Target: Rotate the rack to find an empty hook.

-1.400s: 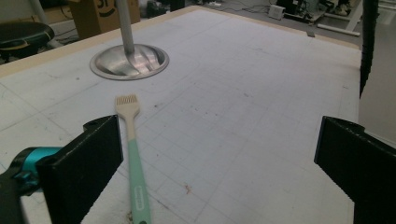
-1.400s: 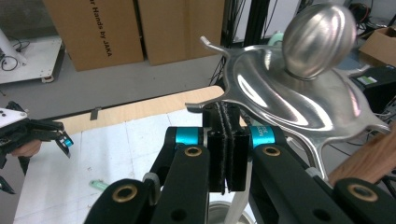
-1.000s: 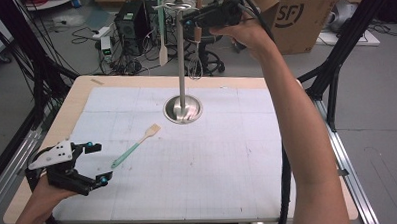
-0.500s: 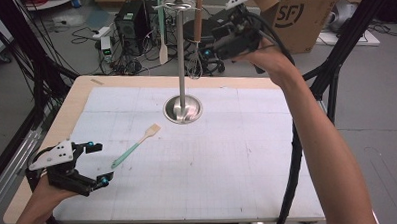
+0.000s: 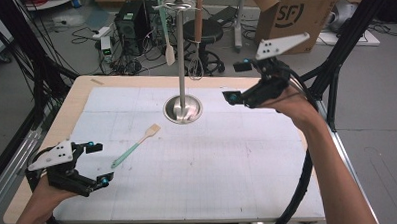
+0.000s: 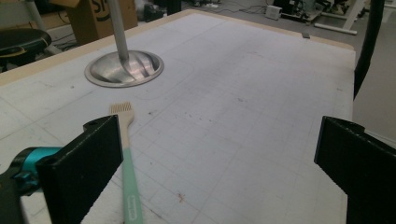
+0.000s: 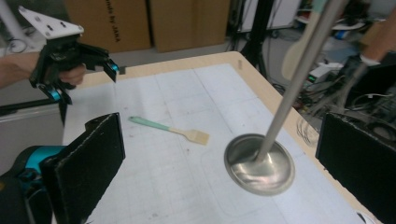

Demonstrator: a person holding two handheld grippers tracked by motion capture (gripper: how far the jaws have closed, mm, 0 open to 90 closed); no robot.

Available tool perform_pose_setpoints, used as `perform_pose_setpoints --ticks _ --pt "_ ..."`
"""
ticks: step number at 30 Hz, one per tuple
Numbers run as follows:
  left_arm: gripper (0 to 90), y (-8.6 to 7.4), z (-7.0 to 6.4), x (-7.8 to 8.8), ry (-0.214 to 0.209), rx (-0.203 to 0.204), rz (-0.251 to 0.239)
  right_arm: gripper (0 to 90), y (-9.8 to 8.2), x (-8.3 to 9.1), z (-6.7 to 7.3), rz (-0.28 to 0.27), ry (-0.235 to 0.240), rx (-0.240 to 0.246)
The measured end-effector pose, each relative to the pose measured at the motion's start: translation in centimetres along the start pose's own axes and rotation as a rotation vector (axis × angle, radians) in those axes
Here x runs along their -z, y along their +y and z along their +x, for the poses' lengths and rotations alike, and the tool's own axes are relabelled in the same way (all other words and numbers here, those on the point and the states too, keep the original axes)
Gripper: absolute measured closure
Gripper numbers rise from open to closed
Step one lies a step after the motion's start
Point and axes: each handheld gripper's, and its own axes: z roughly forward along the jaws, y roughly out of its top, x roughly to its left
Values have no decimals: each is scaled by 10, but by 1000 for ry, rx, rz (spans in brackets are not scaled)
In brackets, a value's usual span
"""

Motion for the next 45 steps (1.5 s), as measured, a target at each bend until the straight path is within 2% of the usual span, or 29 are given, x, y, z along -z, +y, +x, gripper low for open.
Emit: perform_pose_setpoints --ticks 4,8,13,20,26,28,32,36,40,42,43,45 --pt "17 0 0 1 1 4 -3 0 -30 9 8 -5 -20 -10" --pt "17 -1 0 -2 -1 3 6 0 -56 17 13 -12 -35 -44" --pt "17 -3 1 -3 3 10 12 0 -79 21 19 2 -38 -51" --pt "17 -3 3 -1 10 12 12 0 -108 21 28 -8 -38 -64" --pt "17 -3 5 1 16 14 5 0 -130 23 43 -45 -80 -76" --pt "16 -3 5 2 18 14 5 0 -137 24 48 -67 -77 -84" --pt "17 -2 5 2 16 10 4 0 -150 24 56 -75 -81 -106" --pt "17 0 4 2 13 7 1 0 -163 22 60 -25 -67 -105" --pt "17 0 3 2 11 7 -5 0 -175 24 64 -53 -49 -126" --pt "17 0 2 1 14 2 5 0 -179 25 63 -42 -40 -137" --pt "17 0 2 0 12 4 6 0 -180 25 63 -30 -50 -131" --pt "17 1 1 -1 9 -1 7 0 -182 26 63 -40 -47 -135"
